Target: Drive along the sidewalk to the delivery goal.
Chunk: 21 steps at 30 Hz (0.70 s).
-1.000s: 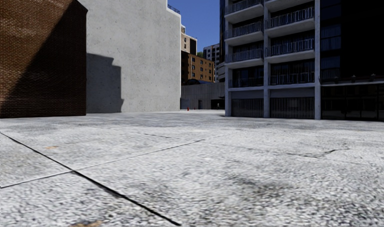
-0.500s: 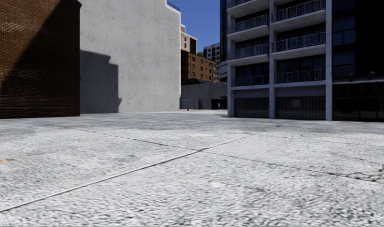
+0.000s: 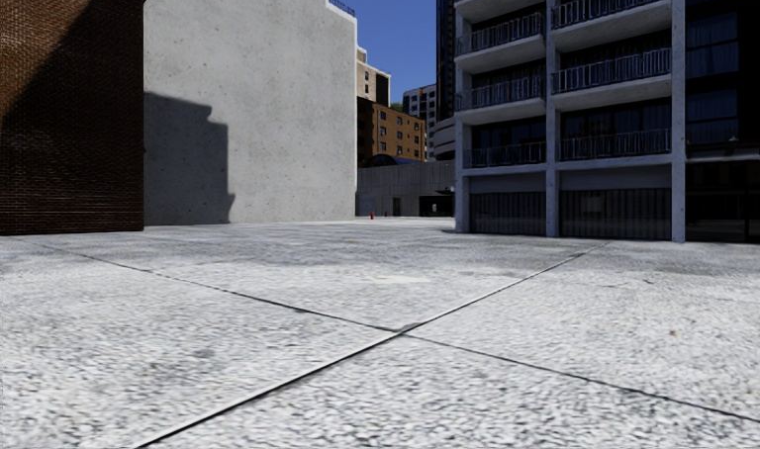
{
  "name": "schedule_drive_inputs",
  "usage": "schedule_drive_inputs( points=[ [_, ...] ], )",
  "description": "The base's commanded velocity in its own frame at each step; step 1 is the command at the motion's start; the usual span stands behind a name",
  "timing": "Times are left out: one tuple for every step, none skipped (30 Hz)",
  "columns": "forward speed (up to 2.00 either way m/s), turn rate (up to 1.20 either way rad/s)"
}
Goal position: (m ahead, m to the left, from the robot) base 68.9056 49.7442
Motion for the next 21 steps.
schedule_drive_inputs(
  points=[
    [2.00, 0.00],
    [2.00, 0.00],
    [2.00, 0.00],
    [2.00, 0.00],
    [2.00, 0.00],
    [2.00, 0.00],
    [2.00, 0.00],
    [2.00, 0.00],
    [2.00, 0.00],
    [2.00, 0.00],
    [2.00, 0.00],
    [2.00, 0.00],
    [2.00, 0.00],
    [2.00, 0.00],
    [2.00, 0.00],
    [2.00, 0.00],
    [2.00, 0.00],
    [2.00, 0.00],
    [2.00, 0.00],
    [2.00, 0.00],
    [2.00, 0.00]
  ],
)
